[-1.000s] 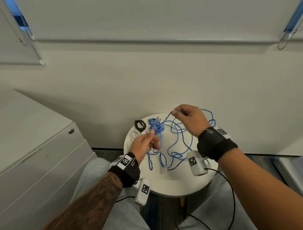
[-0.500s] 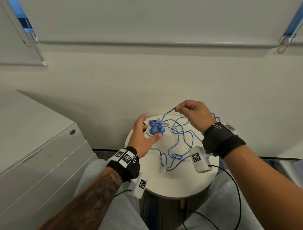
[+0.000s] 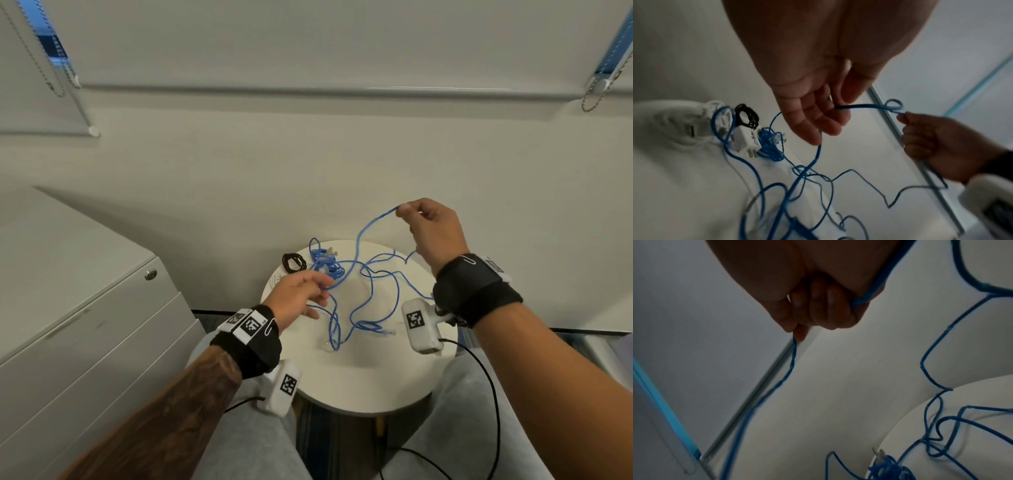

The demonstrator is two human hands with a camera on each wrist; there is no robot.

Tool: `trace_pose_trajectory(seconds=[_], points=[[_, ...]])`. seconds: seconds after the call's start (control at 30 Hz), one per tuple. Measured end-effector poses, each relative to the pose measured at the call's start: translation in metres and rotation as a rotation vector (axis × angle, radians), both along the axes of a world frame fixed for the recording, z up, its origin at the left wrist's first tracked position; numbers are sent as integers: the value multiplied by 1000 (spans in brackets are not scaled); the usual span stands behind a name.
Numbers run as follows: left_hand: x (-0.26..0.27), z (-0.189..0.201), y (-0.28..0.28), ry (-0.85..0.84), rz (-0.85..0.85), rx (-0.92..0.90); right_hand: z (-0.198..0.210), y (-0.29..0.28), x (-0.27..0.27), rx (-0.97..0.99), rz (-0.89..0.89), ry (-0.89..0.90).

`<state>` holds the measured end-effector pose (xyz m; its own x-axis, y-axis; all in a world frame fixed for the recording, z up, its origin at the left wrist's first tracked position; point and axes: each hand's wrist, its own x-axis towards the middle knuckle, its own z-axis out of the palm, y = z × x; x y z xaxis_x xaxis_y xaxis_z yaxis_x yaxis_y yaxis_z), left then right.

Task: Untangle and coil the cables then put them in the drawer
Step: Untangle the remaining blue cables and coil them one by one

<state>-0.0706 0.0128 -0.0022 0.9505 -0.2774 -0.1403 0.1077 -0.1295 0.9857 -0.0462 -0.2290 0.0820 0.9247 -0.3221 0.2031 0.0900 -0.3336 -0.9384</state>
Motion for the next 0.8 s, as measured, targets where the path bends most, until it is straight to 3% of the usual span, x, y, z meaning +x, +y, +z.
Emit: trace_pose_trajectory(seconds=[0.17, 0.27, 0.37, 0.47, 0.6, 0.7, 0.8], points=[[-4, -7, 6, -315, -102, 302, 2, -19, 11, 23, -93, 17], [-2, 8, 4, -387, -23, 260, -5, -21, 16, -30, -95, 24], [-2, 27, -3, -151, -41, 74, -10, -18, 22, -47, -110, 3], [-7, 46, -4, 76, -256, -52, -10, -18, 30, -35, -152, -30], [-11, 82, -2, 273, -460, -587, -26, -11, 31, -176, -66, 59], [0, 111, -1, 192, -336, -891, -47, 9, 13, -379, 213, 206], [24, 118, 5, 100, -111, -965, -54, 31, -11, -517, 444, 283]])
